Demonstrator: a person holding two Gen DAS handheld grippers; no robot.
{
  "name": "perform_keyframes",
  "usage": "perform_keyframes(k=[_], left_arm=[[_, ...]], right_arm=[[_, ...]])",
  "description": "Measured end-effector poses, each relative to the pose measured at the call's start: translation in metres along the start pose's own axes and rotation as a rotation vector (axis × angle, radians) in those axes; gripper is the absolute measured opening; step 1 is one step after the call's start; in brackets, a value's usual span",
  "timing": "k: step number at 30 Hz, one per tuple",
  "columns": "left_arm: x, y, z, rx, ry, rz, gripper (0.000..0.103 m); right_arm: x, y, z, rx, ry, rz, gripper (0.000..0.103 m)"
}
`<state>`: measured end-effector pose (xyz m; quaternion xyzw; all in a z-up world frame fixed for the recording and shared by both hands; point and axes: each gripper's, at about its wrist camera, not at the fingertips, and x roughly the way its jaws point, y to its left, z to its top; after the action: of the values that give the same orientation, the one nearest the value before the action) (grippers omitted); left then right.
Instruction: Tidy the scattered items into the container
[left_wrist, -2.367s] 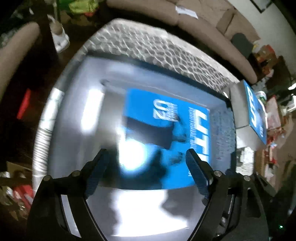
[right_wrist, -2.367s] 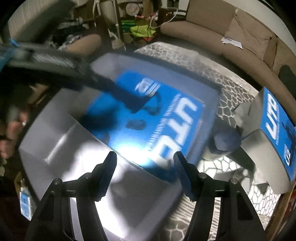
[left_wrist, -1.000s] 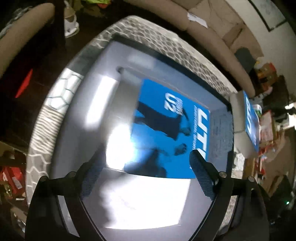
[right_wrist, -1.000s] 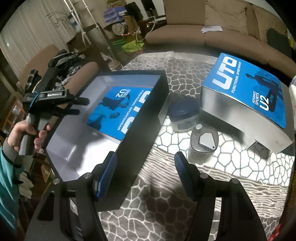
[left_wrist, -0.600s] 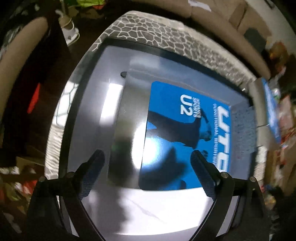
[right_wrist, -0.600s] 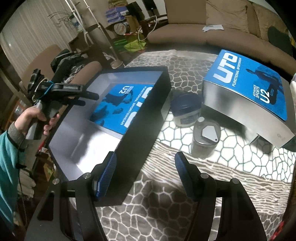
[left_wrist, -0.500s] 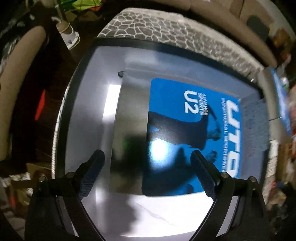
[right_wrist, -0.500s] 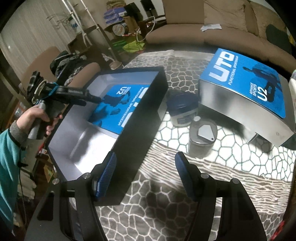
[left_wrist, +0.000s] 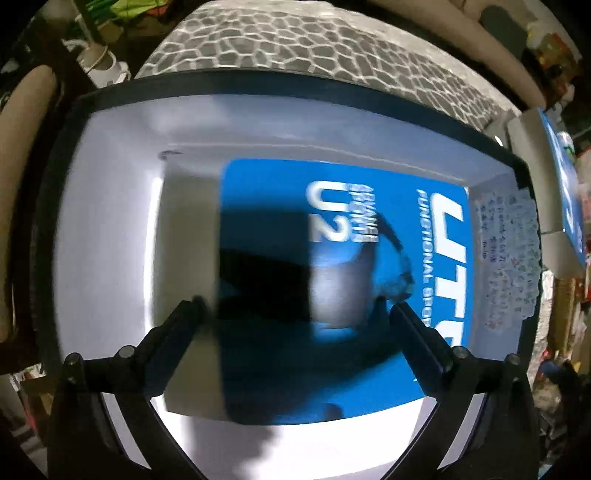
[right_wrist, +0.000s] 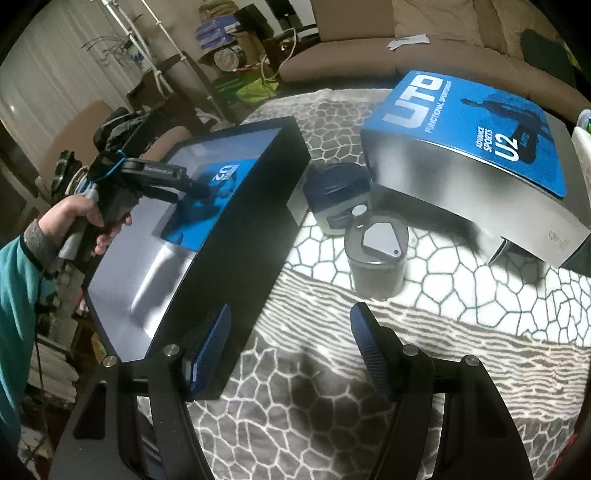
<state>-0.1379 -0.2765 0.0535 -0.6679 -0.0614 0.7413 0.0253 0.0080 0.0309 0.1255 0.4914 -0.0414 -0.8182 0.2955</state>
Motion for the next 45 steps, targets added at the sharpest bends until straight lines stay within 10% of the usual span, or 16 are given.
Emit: perform_keyframes(k=[25,45], left_arm=[[-0.018,0.033,-0.036,-0.146,-0.099,-0.094,0.103],[-0.005,0.026,-0.108,-0.076,0.123,-0.076,0.103]], right_arm=[[-0.029,-0.017,-0.025,0.056,-0.028,-0.015,0.070],[-0.036,-0.012,-0.039,0.054,-0.020,-0.011,0.070]])
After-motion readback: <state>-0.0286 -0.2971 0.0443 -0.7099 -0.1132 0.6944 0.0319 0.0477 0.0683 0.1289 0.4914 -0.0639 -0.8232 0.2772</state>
